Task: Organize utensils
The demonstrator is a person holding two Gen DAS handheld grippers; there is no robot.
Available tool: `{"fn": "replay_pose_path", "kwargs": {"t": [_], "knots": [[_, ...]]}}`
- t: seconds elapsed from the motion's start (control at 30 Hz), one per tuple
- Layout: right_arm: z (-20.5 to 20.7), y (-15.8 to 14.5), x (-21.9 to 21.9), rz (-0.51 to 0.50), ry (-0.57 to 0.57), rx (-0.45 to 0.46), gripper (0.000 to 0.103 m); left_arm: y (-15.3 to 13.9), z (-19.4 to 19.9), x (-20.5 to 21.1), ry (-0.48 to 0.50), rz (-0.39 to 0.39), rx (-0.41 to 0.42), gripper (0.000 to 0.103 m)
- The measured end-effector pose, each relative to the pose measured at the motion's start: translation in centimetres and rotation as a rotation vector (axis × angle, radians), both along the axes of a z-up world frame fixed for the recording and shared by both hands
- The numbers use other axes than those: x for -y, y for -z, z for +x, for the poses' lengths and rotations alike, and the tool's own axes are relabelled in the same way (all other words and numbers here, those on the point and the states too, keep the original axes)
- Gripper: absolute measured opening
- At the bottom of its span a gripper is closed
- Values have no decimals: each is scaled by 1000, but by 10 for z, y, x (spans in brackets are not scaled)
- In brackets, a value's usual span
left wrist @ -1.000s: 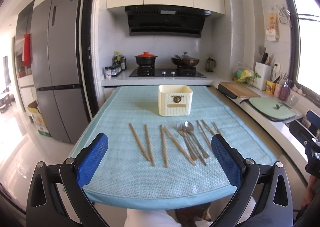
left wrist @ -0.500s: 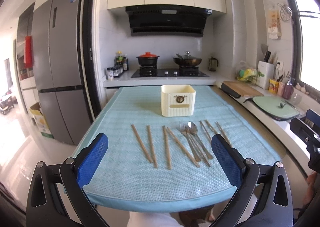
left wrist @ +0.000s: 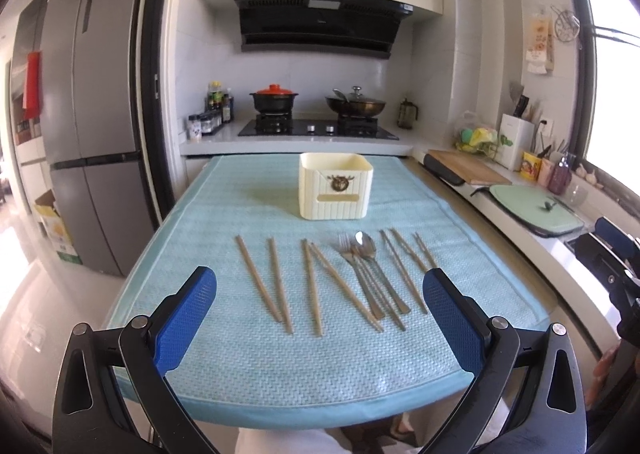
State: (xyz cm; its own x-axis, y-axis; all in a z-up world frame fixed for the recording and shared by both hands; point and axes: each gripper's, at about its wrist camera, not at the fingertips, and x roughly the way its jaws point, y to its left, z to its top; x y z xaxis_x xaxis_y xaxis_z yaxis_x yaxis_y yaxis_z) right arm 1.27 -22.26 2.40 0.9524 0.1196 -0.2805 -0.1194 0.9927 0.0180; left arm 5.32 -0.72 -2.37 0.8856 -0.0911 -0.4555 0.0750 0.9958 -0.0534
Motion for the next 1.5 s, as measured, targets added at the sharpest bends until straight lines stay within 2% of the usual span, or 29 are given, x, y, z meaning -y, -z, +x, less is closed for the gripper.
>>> {"fn": "replay_pose_path", "kwargs": {"t": [0.17, 0.3, 0.5, 0.73, 0.77, 0.83, 0.9, 1.0, 1.1, 1.27, 1.37, 1.5], "knots": [[26, 12, 3, -3, 5, -86, 103, 13, 25, -12, -30, 33, -44, 103], [49, 28, 12, 0, 46, -156, 103, 26, 44, -26, -49, -3, -88, 103], [75, 51, 34, -17, 101, -197, 103, 49, 80, -39, -95, 7, -150, 103], [114, 83, 56, 11, 133, -284, 103, 83, 127, -56, -127, -50, -256, 103], [121, 89, 57, 4, 128, -294, 101, 88, 134, -59, -127, -62, -269, 103], [136, 100, 58, -12, 113, -329, 91, 97, 148, -63, -131, -78, -292, 103], [154, 112, 60, -13, 89, -374, 72, 105, 162, -66, -135, -87, -313, 103], [182, 127, 64, 1, 54, -442, 57, 118, 184, -70, -138, -105, -344, 103], [205, 135, 63, -2, 33, -478, 55, 130, 209, -77, -165, -110, -377, 103], [223, 137, 65, 51, 29, -488, 55, 159, 243, -86, -214, -130, -455, 102], [229, 141, 64, 45, 27, -498, 55, 175, 254, -84, -241, -92, -496, 102], [239, 150, 74, 57, 29, -535, 55, 183, 259, -80, -258, -21, -510, 102]]}}
